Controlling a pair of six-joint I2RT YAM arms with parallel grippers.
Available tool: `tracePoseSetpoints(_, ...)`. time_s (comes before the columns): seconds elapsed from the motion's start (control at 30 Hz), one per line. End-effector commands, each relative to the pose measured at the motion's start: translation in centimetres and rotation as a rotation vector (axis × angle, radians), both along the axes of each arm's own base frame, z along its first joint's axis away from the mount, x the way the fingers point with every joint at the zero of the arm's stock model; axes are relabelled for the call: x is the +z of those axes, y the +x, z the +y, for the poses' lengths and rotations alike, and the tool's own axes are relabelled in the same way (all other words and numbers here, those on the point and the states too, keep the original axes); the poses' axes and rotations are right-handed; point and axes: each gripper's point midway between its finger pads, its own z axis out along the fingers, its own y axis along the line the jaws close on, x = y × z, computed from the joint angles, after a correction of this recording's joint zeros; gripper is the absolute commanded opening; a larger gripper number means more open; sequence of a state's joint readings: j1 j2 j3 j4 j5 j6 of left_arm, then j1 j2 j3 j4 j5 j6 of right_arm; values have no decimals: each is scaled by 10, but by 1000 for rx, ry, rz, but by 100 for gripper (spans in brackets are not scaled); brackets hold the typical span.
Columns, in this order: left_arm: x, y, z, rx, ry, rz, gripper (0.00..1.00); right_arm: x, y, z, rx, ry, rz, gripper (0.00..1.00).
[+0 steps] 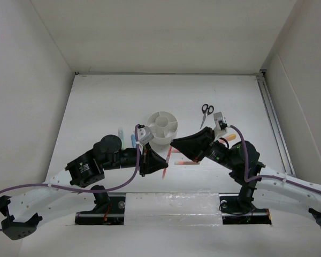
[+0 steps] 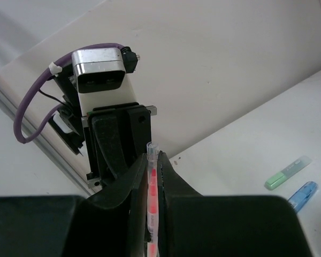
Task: Sort the stationery into containers
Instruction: Close the pen cap on the pen.
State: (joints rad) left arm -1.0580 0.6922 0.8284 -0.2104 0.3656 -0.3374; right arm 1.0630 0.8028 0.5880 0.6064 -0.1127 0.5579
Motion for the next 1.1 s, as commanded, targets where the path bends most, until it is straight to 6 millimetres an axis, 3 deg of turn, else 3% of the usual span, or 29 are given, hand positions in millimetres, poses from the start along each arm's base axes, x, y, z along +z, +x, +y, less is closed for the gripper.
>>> tracePoseSetpoints(0.0, 19, 2, -1, -1, -64, -50, 0, 6, -3, 0, 4, 29, -13, 0)
tracePoseSetpoints(0.27, 21, 6, 1, 28, -69, -59, 0, 1, -2, 1, 4, 21, -9, 0)
tracePoseSetpoints(0.33, 21, 11, 2, 55, -67, -63, 0, -10, 2, 1, -19, 5, 10, 0)
tracePoseSetpoints(0.43, 21, 15, 3, 79, -67, -57, 0, -3, 1, -1, -14, 35, 7, 0)
tracePoseSetpoints(0.7, 18, 21, 2, 111, -56, -48, 0, -11, 7, 3, -53, 42, 49, 0)
tracePoseSetpoints(1.07, 20, 23, 4, 131, -65, -46, 0, -20, 9, 23, -53, -1, 48, 0)
